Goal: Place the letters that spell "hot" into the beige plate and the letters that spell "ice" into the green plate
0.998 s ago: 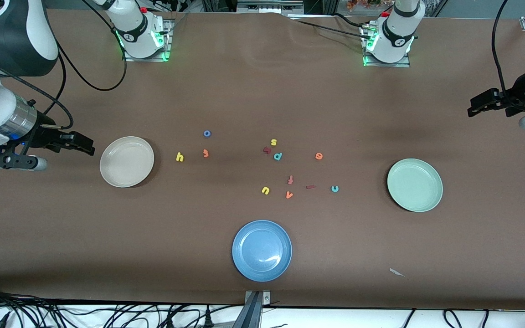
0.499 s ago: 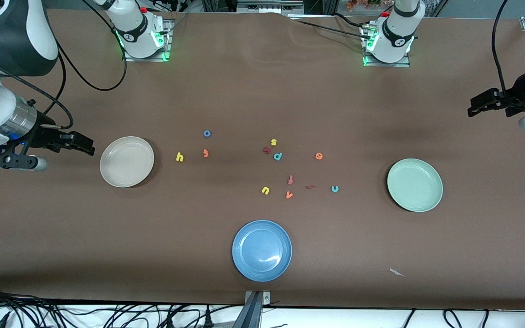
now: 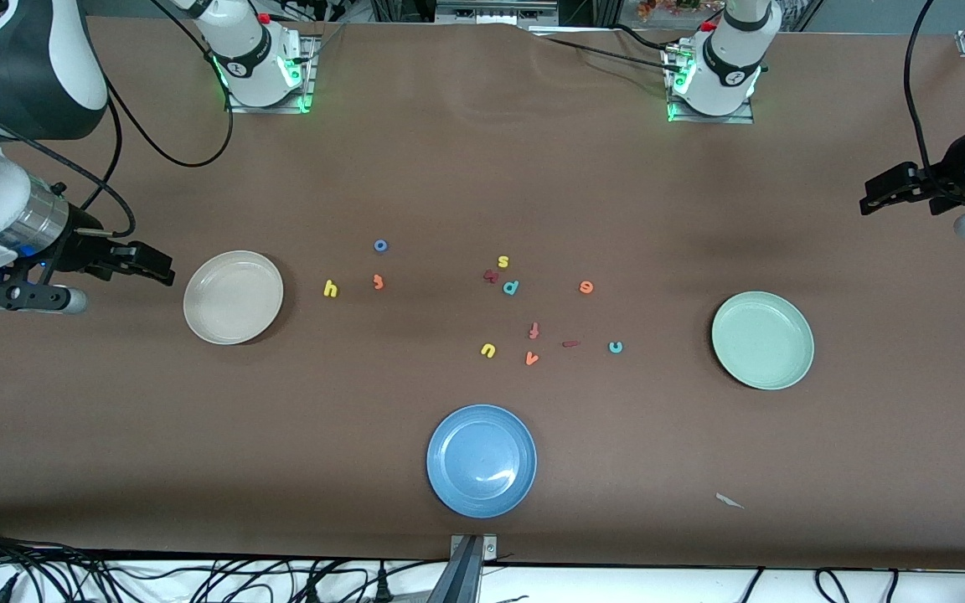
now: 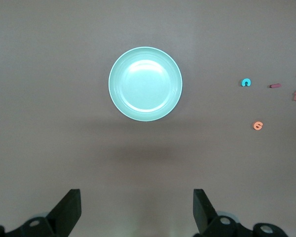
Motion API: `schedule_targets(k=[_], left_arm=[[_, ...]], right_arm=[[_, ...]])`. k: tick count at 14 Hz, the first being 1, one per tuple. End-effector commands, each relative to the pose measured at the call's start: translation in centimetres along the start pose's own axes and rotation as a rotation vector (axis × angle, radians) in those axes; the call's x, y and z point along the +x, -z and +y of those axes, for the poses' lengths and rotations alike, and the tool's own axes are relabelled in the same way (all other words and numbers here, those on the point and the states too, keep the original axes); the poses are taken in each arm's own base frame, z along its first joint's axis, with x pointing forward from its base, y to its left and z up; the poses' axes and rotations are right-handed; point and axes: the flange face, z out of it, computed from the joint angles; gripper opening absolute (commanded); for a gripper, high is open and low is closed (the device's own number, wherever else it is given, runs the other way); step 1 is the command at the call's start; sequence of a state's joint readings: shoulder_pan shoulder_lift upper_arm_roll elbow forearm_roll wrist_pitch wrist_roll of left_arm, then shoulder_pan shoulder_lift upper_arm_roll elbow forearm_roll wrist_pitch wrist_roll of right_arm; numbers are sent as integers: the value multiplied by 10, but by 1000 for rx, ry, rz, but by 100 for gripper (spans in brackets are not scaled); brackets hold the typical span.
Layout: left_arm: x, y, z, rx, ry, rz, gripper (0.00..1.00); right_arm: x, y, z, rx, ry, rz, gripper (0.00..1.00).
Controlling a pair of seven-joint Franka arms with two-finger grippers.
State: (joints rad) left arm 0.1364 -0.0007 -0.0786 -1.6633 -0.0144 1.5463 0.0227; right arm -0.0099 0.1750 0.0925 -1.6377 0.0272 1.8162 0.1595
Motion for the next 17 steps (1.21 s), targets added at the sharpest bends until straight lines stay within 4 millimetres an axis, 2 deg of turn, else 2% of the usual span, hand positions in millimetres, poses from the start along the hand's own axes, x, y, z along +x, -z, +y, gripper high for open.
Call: schedule_targets(k=[1,8,17], left_arm=[[-2,8,-7,-8,-11,12,100],[-2,8,-8,-10,-8,11,100],[-3,8,-6,-9,-11,11,100]], right_arm=[[-3,4,-2,-2,4,-2,100],[-3,4,0,-24,8,2,100],[-5,2,-9,-26,19,-1,100]])
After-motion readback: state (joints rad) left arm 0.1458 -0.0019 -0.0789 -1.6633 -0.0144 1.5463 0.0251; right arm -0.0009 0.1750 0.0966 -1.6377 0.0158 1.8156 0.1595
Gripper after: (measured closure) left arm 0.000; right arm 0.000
